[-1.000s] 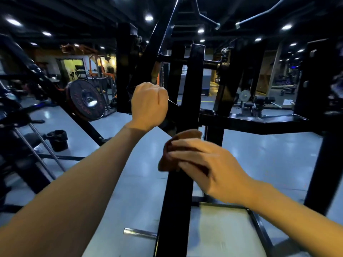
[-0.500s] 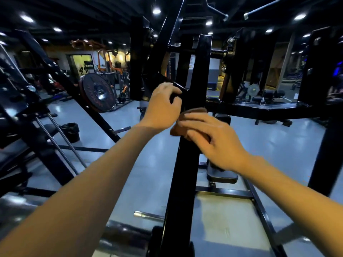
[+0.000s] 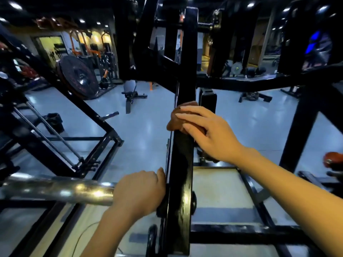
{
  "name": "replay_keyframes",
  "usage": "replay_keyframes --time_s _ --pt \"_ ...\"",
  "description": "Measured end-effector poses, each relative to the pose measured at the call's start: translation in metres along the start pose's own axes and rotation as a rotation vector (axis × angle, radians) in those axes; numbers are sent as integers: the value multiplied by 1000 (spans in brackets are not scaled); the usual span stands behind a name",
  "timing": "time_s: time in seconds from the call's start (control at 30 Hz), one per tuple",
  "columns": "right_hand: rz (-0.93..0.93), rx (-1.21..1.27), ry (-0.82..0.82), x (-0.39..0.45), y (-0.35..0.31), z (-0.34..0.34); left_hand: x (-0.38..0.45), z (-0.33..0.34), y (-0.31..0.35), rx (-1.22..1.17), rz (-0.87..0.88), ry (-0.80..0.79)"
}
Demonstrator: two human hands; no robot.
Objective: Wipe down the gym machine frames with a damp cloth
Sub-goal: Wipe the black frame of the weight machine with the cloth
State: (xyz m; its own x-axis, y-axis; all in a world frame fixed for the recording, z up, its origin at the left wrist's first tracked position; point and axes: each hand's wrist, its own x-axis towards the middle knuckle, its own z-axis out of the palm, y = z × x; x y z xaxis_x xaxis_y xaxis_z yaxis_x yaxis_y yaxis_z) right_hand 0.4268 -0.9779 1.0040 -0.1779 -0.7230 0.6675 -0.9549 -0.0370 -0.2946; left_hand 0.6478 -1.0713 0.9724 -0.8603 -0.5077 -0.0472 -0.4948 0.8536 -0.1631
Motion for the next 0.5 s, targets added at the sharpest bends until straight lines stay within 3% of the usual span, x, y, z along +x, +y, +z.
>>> replay_keyframes --time_s 0.23,0.5 --pt "-78 -11 -14 -32 -21 13 3 10 -1 -70 -2 81" --pt "-277 7 -147 -86 -39 22 -7 -3 3 -224 -193 27"
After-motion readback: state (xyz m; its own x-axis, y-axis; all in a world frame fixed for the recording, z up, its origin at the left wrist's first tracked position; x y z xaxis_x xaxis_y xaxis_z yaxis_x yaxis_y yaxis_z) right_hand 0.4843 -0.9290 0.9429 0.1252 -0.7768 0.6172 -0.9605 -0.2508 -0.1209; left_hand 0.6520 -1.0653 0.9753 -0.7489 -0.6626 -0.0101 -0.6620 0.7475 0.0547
